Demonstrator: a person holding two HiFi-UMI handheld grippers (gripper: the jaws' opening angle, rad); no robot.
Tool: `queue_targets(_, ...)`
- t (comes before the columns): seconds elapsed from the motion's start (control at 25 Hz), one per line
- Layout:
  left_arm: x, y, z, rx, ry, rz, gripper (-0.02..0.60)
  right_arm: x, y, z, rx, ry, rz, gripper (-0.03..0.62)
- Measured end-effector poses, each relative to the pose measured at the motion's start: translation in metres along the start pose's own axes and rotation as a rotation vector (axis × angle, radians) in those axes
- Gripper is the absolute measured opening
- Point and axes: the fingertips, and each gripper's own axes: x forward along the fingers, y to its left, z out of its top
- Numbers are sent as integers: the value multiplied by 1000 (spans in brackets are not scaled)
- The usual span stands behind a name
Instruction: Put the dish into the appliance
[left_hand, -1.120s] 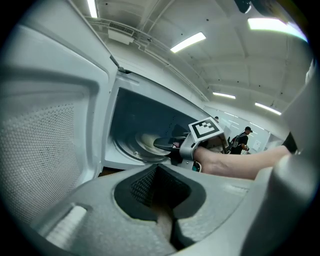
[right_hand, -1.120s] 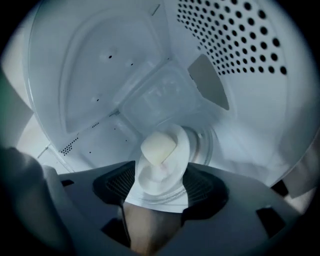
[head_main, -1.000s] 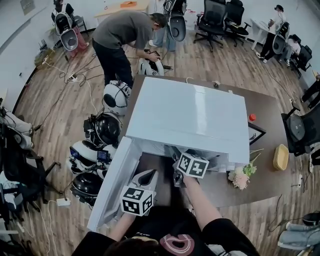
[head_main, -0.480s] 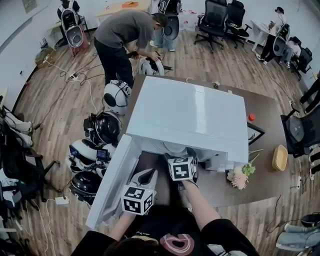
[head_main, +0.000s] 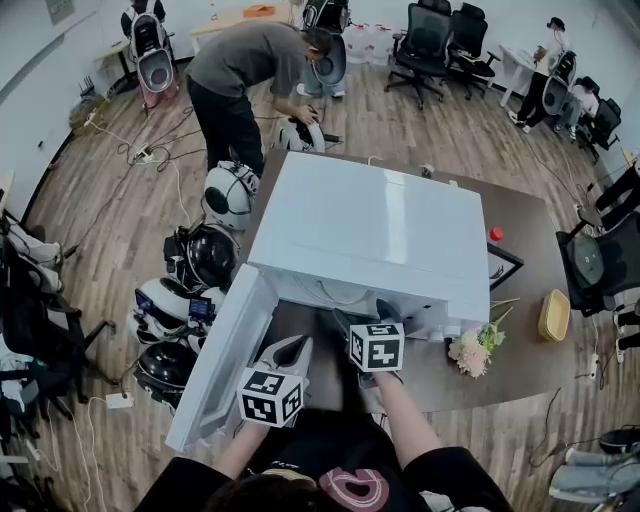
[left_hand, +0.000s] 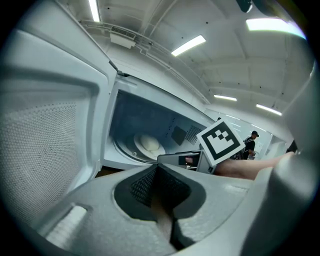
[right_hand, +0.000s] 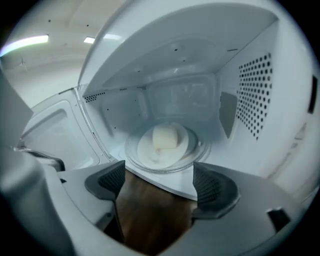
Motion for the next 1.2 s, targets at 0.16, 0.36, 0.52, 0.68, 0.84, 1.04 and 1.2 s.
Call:
queue_targets(0.16,0,-10,0,-20,-27,-33,9,-30,-4,2,28,-67,18,420)
queue_targets(0.36,-8,-30,6,-28,-110,-110,9,-65,-11,-3,63,-121,17,418)
queue_targets(0.52,-7,-45,-2,-17,-115,-142,9,-90,-15,-18,51,-129,10,399)
queue_targets(0.68,-3,-51,-12,-3,-101,-132,9,-104,-15,-38,77,-121,-18,308)
queue_targets(0.84,0,-61,-21,1,-92,-143,9,-114,-15,-58,126,-122,-37,198)
queue_targets(1.04,2,-72,-26,31,-94,-153,9,-121,-18,-70,133,-114,-66,61)
queue_targets(1.2,3,-77,-31,34,-87,-150,9,-124,-24,-65,165,-149,-104,9)
